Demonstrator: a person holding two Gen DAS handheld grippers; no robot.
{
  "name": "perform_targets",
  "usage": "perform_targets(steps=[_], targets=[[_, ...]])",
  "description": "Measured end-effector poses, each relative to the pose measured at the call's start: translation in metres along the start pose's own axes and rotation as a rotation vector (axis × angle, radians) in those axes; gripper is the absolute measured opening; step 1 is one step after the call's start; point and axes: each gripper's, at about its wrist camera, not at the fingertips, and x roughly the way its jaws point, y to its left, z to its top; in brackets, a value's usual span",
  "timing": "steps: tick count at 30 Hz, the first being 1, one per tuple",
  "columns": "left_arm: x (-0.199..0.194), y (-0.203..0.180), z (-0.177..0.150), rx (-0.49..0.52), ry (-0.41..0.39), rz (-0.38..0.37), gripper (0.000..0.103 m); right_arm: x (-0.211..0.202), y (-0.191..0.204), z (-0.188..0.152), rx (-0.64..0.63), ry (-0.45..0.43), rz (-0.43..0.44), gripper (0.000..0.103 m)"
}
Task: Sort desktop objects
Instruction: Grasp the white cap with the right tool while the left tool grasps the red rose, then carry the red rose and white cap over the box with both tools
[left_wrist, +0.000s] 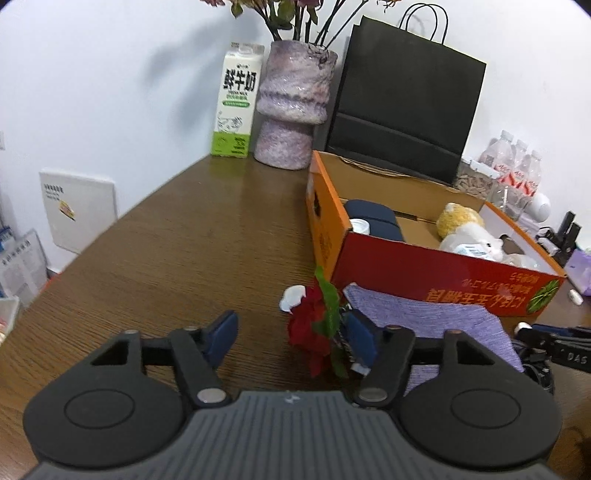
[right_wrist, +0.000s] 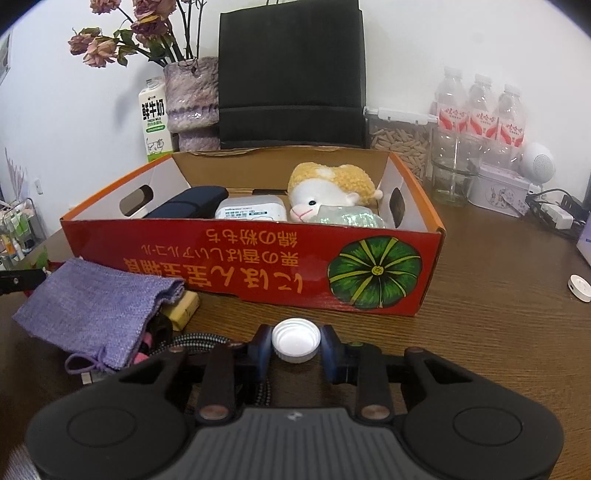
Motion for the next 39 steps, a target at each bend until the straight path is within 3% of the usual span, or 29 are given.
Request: perform_targets(steps=[5, 13, 20, 31, 39], targets=[[0.006, 0.000, 0.000, -0.015, 0.017, -0.050, 0.049, 0.000, 0.000, 0.000, -0.001, -0.001, -0.001, 0.027], [0.010, -0.005, 0.000, -0.003, 0.020, -0.062, 0.032, 0.000, 0.001, -0.001, -0.004, -0.004, -0.003, 0.027], [0.001, -0.009, 0.000, 0.029, -0.038, -0.012, 0.029, -0.001, 0.001, -0.001, -0.009, -0.009, -0.002, 0.027], [-0.023, -0.017, 0.004, 0.090, -0.158, 0.045, 0.029, -0.024, 0.002, 0.001, -0.016, -0.099, -0.007, 0.027], [-0.036, -0.041, 0.030, 0.144, -0.255, 0.005, 0.029, -0.040, 0.011, 0.026, -0.057, -0.197, 0.013, 0.027]])
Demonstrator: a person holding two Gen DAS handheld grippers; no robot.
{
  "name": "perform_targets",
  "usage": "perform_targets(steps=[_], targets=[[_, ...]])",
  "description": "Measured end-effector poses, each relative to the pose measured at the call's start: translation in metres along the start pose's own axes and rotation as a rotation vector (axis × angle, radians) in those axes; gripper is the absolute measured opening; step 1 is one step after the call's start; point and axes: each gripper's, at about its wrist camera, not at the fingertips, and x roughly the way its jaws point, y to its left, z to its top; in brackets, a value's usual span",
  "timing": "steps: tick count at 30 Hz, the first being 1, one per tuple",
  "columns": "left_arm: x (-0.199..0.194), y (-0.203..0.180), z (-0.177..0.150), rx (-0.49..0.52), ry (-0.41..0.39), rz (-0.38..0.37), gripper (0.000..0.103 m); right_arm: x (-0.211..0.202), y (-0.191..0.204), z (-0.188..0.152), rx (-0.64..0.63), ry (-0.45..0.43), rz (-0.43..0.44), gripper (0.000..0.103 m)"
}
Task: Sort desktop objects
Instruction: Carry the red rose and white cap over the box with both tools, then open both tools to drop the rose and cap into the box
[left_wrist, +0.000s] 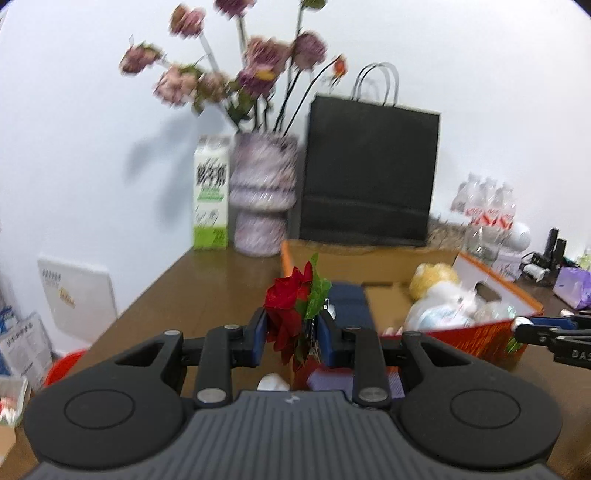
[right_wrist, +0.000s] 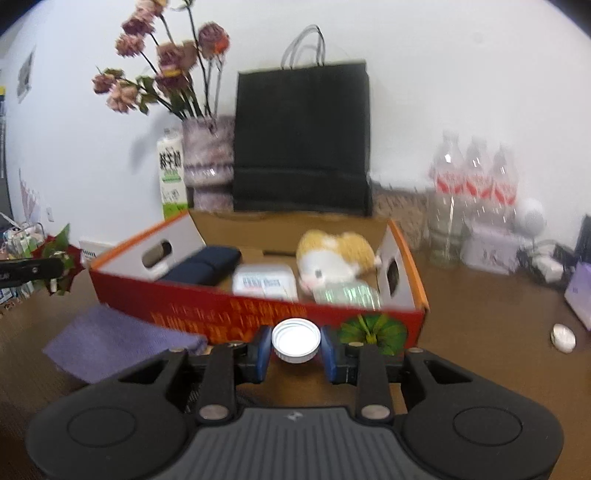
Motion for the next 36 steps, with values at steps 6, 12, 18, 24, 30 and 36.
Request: perform_targets(steps=[6, 12, 18, 24, 30, 36], targets=[[0.022, -0.027, 0.031, 0.039, -0.036, -0.046, 0.029, 0.010, 0.010, 0.032, -0.030, -0.084, 0.022, 0.027], [0.063, -0.054, 0.056, 0.006, -0.060, -0.050, 0.029, 0.042, 0.020, 0.069, -0.023, -0.141, 0.036, 0.027], [0.108, -0.067, 0.059, -0.001, -0.046, -0.002, 0.029, 0.091, 0.022, 0.089, 0.026, -0.119, 0.038, 0.027], [0.134, -0.065, 0.041, 0.023, 0.067, 0.023, 0.029, 0.115, 0.021, 0.074, 0.017, -0.047, 0.029, 0.027], [0.139, -0.065, 0.034, 0.043, 0.091, 0.022, 0.031, 0.119, 0.019, 0.066, 0.019, -0.021, 0.021, 0.027], [0.136, -0.067, 0.036, 0.058, 0.079, 0.035, 0.058, 0.122, 0.016, 0.063, 0.011, 0.006, 0.019, 0.037]])
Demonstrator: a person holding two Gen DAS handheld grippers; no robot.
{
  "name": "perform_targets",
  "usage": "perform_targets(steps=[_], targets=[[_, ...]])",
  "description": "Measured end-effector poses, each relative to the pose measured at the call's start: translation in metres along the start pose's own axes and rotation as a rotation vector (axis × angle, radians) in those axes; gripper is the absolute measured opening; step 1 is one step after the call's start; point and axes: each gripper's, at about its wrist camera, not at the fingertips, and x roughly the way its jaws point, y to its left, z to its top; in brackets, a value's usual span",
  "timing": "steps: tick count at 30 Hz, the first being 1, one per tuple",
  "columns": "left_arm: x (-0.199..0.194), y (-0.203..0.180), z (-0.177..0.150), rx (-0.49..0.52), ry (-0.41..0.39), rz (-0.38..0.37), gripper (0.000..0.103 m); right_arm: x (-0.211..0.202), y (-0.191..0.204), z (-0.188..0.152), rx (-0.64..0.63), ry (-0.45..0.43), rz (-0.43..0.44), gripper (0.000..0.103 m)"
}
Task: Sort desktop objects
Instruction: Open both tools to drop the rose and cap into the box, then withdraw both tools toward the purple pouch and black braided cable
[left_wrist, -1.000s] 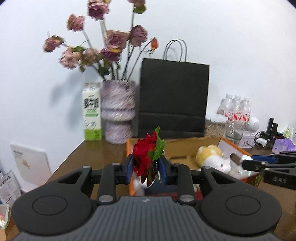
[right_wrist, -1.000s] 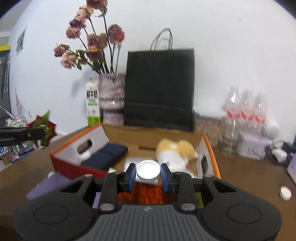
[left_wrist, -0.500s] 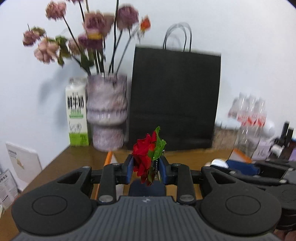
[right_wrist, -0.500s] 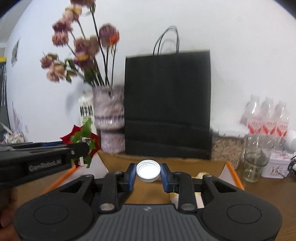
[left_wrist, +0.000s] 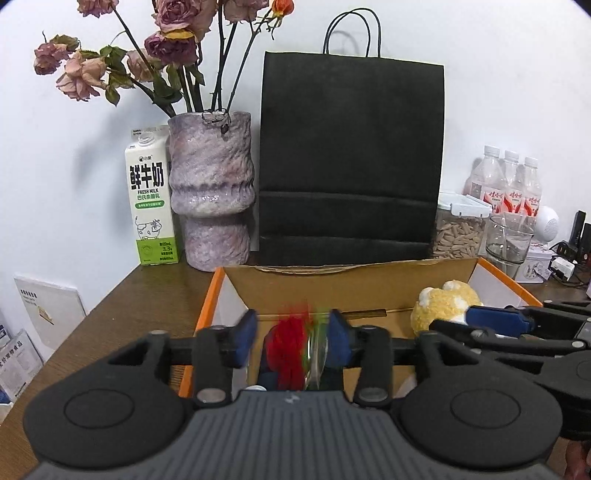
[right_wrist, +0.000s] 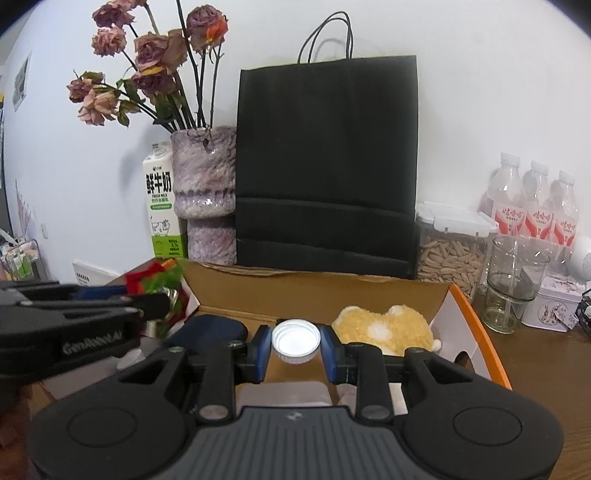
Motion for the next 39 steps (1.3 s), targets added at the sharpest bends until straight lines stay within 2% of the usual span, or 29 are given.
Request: perform_targets(steps=[1, 2, 3, 4, 6, 8, 27, 34, 39], targets=[[-0.001, -0.001, 0.000, 0.003, 0.001, 0.006, 0.069, 0.000, -0.001, 0.000, 0.001, 0.001, -0.001, 0.042], [-0.001, -0.001, 0.001, 0.004, 0.000, 0.035, 0.073, -0.001, -0.001, -0.001, 0.001, -0.002, -0.006, 0.058], [-0.002, -0.001, 0.002, 0.007, -0.006, 0.055, 0.081, -0.002, -0.002, -0.001, 0.003, -0.006, -0.028, 0.068], [-0.003, 0.001, 0.003, 0.006, -0.012, 0.066, 0.089, -0.003, -0.004, 0.000, 0.003, -0.006, -0.048, 0.073], [-0.003, 0.006, 0.005, -0.014, -0.017, 0.099, 0.103, -0.006, -0.010, 0.001, 0.013, -0.008, -0.062, 0.094], [-0.005, 0.010, 0.005, -0.020, -0.020, 0.094, 0.103, -0.010, -0.017, 0.002, 0.035, -0.018, -0.055, 0.103], [-0.033, 0.014, 0.003, -0.007, -0.045, 0.053, 0.103, -0.038, -0.007, 0.003, -0.022, -0.009, -0.029, 0.103], [-0.055, 0.023, -0.009, -0.012, -0.061, 0.036, 0.103, -0.060, -0.004, -0.007, -0.044, -0.008, -0.013, 0.103], [-0.070, 0.030, -0.028, -0.003, -0.039, 0.025, 0.103, -0.078, -0.007, -0.022, -0.042, 0.013, -0.001, 0.103]])
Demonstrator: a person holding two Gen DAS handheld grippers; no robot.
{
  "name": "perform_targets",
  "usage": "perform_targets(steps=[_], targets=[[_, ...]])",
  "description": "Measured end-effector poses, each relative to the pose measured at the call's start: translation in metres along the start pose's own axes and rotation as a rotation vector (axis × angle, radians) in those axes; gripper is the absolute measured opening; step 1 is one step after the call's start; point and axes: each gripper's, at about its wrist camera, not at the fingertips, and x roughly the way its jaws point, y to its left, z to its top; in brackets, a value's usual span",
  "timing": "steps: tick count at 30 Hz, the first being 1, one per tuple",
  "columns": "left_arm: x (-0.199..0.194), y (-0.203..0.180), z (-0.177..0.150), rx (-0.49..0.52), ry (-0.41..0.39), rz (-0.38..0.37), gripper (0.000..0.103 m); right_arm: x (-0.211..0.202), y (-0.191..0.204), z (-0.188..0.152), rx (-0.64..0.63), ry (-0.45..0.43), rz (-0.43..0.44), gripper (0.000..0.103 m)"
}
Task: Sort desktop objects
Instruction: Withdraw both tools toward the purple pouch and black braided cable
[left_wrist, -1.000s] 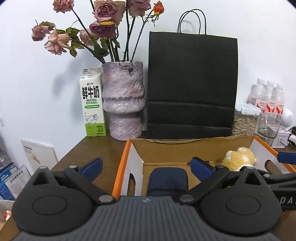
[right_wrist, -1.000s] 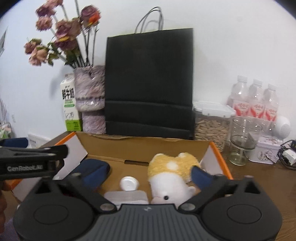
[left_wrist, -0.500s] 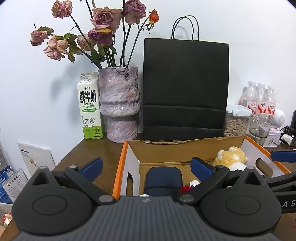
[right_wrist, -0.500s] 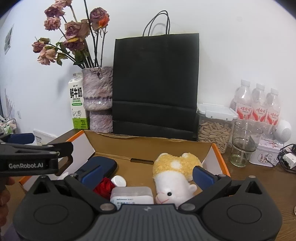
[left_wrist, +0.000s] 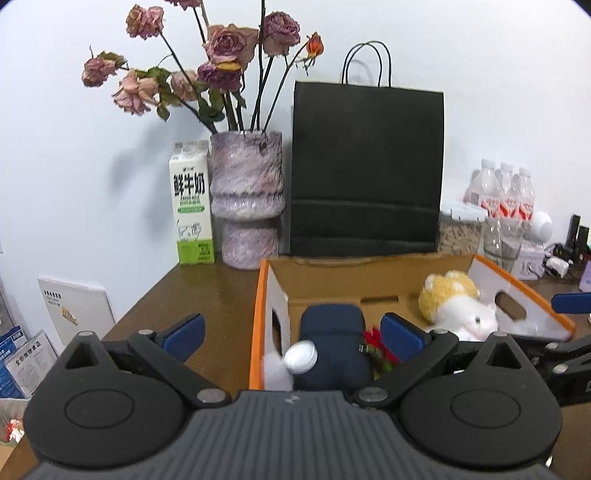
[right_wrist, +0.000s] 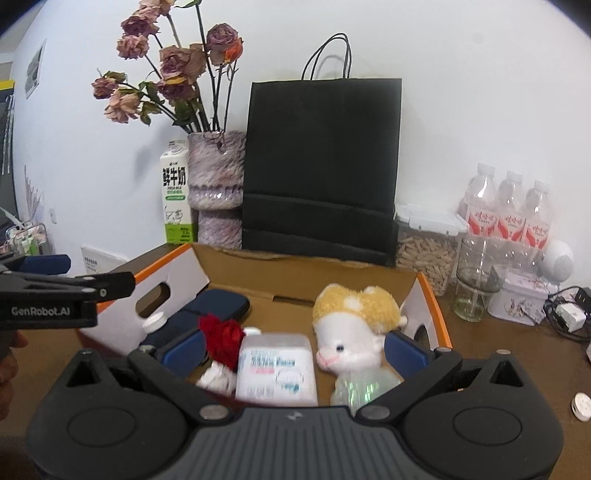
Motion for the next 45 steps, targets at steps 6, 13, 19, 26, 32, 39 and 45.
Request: perform_targets(steps=[6, 13, 19, 26, 32, 39, 45], targets=[[-0.014, 0.017, -0.029, -0.030, 0.065, 0.017, 0.103, -0.013, -0.008, -0.031, 0.027, 0.078, -0.018, 0.103], [-0.029, 0.027, -0.056, -0.033, 0.134, 0.003, 0.103, -0.019, -0.011, -0.067, 0.071, 0.191, -0.024, 0.103], [-0.036, 0.034, -0.066, -0.050, 0.160, 0.011, 0.103, -0.025, -0.015, -0.082, 0.097, 0.228, -0.041, 0.103], [-0.035, 0.037, -0.071, -0.059, 0.177, 0.006, 0.103, -0.024, -0.015, -0.088, 0.102, 0.242, -0.047, 0.103], [-0.033, 0.039, -0.074, -0.067, 0.184, -0.001, 0.103, -0.023, -0.013, -0.090, 0.090, 0.225, -0.057, 0.103], [-0.028, 0.045, -0.074, -0.117, 0.206, -0.029, 0.103, -0.023, -0.014, -0.089, 0.093, 0.225, -0.056, 0.103], [-0.024, 0.053, -0.077, -0.180, 0.228, -0.056, 0.103, -0.023, -0.013, -0.089, 0.092, 0.226, -0.061, 0.103]])
